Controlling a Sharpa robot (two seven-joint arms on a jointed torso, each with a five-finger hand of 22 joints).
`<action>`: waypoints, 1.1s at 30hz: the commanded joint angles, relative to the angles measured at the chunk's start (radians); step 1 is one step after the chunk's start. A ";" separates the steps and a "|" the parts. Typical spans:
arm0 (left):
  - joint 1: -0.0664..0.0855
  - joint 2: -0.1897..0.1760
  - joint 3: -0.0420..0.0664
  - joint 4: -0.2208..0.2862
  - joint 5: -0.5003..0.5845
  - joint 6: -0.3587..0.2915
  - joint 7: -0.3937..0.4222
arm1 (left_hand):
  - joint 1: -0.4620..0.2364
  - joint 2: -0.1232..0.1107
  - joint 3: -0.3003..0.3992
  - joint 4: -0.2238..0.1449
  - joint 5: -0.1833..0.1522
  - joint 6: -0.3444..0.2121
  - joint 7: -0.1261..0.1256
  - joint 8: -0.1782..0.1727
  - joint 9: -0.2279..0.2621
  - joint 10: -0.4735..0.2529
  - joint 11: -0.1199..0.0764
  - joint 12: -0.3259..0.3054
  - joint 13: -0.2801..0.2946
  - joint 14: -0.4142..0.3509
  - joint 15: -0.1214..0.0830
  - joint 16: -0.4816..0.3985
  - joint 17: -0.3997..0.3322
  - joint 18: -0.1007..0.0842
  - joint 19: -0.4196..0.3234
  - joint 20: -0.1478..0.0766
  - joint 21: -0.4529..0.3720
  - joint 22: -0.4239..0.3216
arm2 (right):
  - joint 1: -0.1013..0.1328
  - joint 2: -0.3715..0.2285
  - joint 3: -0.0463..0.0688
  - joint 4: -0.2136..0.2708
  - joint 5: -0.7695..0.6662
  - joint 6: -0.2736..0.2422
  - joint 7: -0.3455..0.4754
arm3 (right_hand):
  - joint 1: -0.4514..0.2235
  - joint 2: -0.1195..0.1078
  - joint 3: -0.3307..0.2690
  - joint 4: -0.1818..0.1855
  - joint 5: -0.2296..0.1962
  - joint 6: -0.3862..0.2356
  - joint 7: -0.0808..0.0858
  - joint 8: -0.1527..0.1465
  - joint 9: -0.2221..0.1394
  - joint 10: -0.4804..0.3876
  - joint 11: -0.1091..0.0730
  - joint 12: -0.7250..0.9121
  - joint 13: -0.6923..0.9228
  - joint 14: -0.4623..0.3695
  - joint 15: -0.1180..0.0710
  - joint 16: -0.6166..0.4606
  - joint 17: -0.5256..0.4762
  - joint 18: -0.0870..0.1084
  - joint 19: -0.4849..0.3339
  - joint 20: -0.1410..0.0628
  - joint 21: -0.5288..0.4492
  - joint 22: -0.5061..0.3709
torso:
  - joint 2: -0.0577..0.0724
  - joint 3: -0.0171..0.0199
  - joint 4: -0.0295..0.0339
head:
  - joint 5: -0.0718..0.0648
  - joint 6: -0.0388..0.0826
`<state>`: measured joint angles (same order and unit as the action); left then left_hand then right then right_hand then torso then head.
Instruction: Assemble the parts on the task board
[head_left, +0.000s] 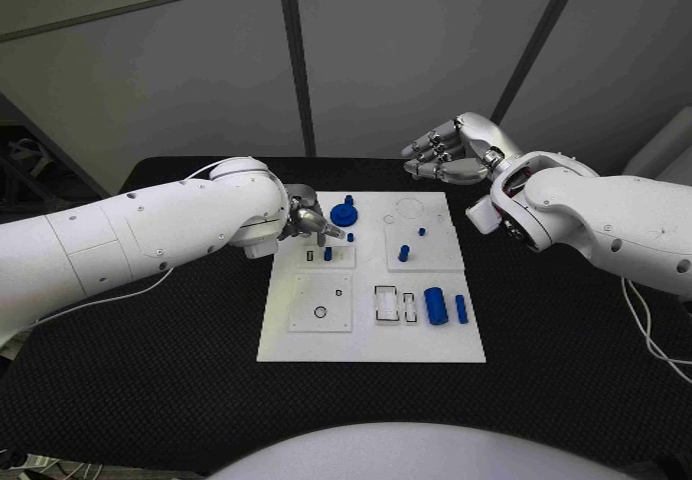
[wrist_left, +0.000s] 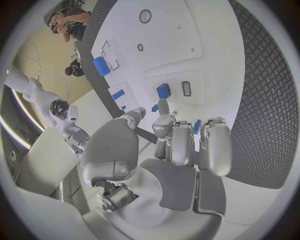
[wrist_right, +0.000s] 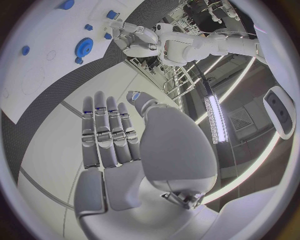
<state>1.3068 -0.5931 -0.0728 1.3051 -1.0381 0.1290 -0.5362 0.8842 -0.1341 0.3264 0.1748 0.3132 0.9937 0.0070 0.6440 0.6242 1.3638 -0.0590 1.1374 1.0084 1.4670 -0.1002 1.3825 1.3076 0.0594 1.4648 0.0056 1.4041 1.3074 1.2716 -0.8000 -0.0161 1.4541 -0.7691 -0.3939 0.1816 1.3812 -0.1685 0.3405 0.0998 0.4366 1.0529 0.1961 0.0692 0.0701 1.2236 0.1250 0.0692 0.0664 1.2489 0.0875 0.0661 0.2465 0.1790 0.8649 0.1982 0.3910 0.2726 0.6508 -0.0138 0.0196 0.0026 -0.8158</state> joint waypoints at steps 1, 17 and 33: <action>0.002 -0.011 0.024 0.008 0.008 0.009 -0.004 | 0.020 0.001 -0.015 -0.002 0.005 -0.002 0.005 -0.005 -0.003 -0.004 0.004 -0.010 -0.015 0.056 -0.009 -0.007 0.092 -0.009 0.033 -0.005 -0.012 0.064 | 0.002 0.001 0.001 -0.002 -0.002 0.006 0.004 | -0.012 -0.003 -0.007 0.002 0.004 -0.007 -0.002 -0.006 -0.001 -0.008 0.003 -0.006 -0.001 -0.009 -0.001 -0.004 -0.001 0.002 0.002 0.007 -0.004 -0.002 | 0.000 -0.0001 0.0003 | 0.001 0.003; 0.058 0.006 0.087 -0.161 0.005 0.120 0.005 | 0.135 0.003 -0.172 0.030 0.004 -0.095 0.073 -0.162 -0.128 -0.158 0.062 -0.208 -0.263 0.045 0.038 -0.032 0.073 0.018 -0.017 0.036 -0.131 -0.046 | 0.002 0.004 0.001 -0.008 -0.015 0.009 0.002 | -0.012 -0.001 -0.007 0.001 0.005 -0.007 -0.003 -0.005 -0.001 -0.008 0.002 -0.006 -0.001 -0.010 -0.001 -0.003 -0.002 0.002 0.003 0.008 -0.005 -0.003 | 0.003 -0.0007 -0.0019 | 0.010 0.025; 0.057 0.098 0.081 -0.334 -0.035 0.207 0.002 | 0.165 0.022 -0.218 0.056 0.006 -0.068 0.069 -0.174 -0.157 -0.149 0.060 -0.196 -0.265 0.050 0.037 -0.019 0.083 0.014 -0.008 0.038 -0.117 -0.028 | 0.002 0.009 0.001 -0.007 -0.026 0.013 -0.001 | -0.011 0.000 -0.006 0.001 0.005 -0.006 -0.003 -0.004 0.000 -0.009 0.002 -0.005 -0.001 -0.010 -0.001 -0.003 -0.002 0.003 0.003 0.008 -0.006 -0.003 | 0.007 -0.0012 -0.0038 | 0.020 0.022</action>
<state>1.3618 -0.4957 0.0073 0.9732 -1.0566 0.2923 -0.5356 1.0425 -0.1130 0.1129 0.2316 0.3132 0.9187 0.0749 0.4732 0.4682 1.2097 0.0024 0.9363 0.7443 1.4653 -0.0663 1.3594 1.3076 0.0595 1.4540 0.0416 1.2821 1.2787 1.2716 -0.7919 -0.0162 1.4457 -0.7883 -0.3883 0.1776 1.3775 -0.1722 0.3382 0.1022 0.4366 1.0529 0.1961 0.0692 0.0701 1.2200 0.1286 0.0692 0.0667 1.2452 0.0838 0.0661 0.2455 0.1789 0.8675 0.2007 0.3910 0.2705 0.6566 -0.0145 0.0163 0.0220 -0.7936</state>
